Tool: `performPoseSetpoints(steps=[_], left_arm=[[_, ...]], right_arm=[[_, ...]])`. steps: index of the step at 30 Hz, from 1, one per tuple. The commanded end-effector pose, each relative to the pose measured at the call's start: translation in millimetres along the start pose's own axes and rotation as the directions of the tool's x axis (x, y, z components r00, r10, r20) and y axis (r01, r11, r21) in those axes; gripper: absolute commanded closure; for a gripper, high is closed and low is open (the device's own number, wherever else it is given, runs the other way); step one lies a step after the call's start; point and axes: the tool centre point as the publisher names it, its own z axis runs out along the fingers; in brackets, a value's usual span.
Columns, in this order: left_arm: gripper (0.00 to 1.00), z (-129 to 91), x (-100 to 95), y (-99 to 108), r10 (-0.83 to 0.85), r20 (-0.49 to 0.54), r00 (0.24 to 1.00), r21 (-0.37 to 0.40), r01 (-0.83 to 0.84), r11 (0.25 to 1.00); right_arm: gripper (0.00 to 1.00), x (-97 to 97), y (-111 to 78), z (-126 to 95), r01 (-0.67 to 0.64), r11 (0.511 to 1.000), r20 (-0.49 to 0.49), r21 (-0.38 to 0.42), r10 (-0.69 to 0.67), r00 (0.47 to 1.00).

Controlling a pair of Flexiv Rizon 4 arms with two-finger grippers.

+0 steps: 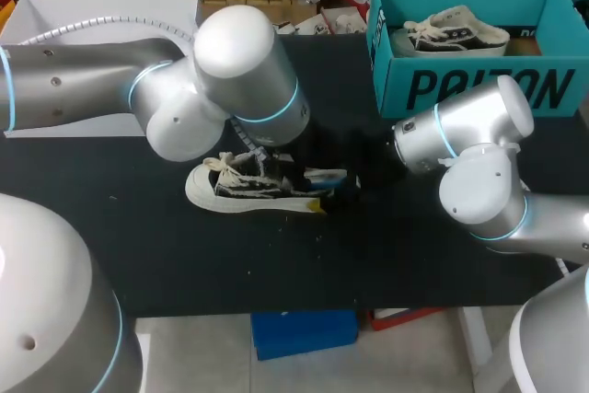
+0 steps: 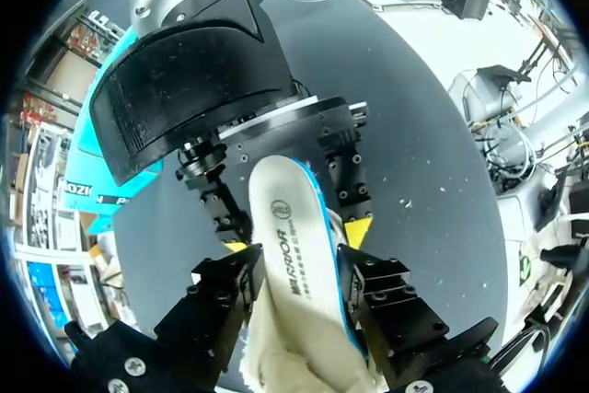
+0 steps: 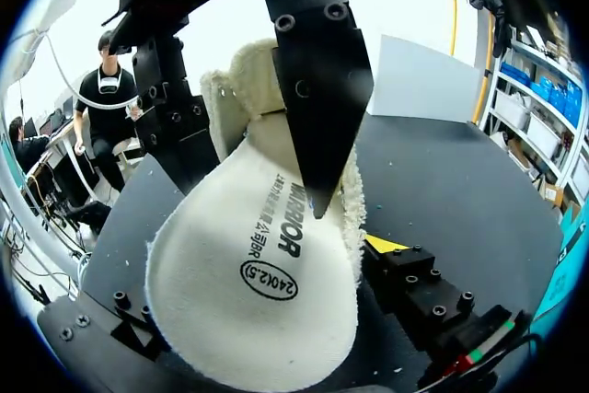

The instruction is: Take the shoe out of the shoebox, open the shoe tongue, remove and reinsert the insole, then place the shoe into the shoebox

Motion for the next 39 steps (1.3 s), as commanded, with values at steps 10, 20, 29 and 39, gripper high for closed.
performPoseSetpoints(steps=[10, 20, 29, 39], left_arm=[[0.54, 11.6, -1.5, -2.3, 0.000, 0.009, 1.000, 0.001, 0.000, 1.000], [1.00, 15.0, 3.1, -0.3, -0.015, 0.023, 1.000, -0.027, 0.015, 1.000], [1.00, 4.6, 0.9, 2.8, -0.035, 0.029, 0.999, -0.025, 0.035, 0.999], [1.00, -44.2, 10.3, 11.9, -0.043, 0.011, 0.999, 0.086, 0.042, 0.995]], right_arm=[[1.00, 0.6, -3.0, 3.8, -0.001, 1.000, 0.001, 0.002, 0.001, 1.000], [1.00, 0.6, -3.0, 3.8, -0.001, 1.000, 0.001, 0.002, 0.001, 1.000], [1.00, 0.6, -3.0, 3.8, -0.001, 1.000, 0.001, 0.002, 0.001, 1.000], [1.00, 0.6, -3.0, 3.8, -0.001, 1.000, 0.001, 0.002, 0.001, 1.000]])
